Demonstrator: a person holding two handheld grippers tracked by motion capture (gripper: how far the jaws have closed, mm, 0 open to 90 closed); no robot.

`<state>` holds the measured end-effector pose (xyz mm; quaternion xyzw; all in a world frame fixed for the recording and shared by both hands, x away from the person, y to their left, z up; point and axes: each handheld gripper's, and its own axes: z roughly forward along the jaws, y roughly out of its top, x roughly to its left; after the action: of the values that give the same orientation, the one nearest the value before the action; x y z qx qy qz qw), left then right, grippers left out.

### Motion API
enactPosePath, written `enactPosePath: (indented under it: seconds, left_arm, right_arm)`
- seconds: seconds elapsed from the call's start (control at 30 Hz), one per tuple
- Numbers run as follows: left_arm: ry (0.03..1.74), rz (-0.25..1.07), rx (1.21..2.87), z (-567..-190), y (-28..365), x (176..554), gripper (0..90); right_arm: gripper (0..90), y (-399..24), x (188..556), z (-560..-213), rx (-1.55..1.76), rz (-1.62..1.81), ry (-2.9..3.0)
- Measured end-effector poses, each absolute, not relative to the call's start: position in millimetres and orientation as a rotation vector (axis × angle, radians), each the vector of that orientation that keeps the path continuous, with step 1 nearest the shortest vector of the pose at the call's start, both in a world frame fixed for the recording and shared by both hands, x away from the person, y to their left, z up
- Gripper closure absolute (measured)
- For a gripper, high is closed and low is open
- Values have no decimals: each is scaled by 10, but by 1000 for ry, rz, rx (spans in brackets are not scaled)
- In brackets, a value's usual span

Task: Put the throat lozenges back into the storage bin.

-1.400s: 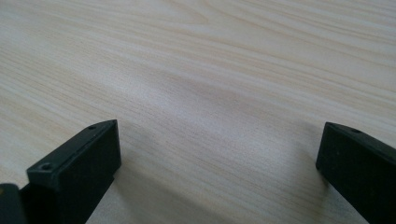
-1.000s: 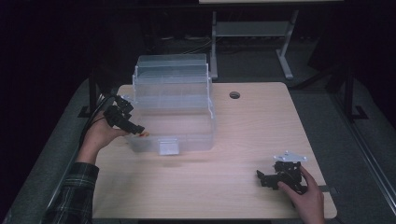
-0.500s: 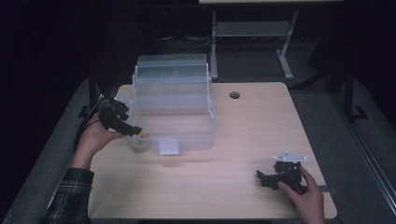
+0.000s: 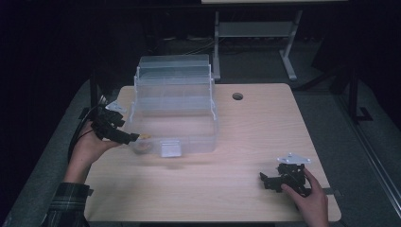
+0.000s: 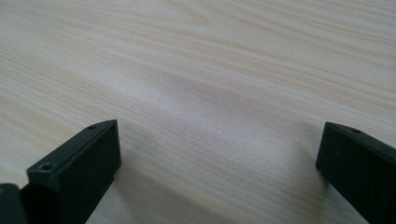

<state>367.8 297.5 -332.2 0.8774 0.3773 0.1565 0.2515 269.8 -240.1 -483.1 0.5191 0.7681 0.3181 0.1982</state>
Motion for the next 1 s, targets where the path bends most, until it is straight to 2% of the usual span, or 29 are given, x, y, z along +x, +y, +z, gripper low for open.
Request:
enactPosePath:
  seconds: [1.0]
  left_arm:
    - [1038,472,2259,-3778,3080,2997,170]
  right_arm:
    - [0,-2402,2698,-4832,1452,891,2151]
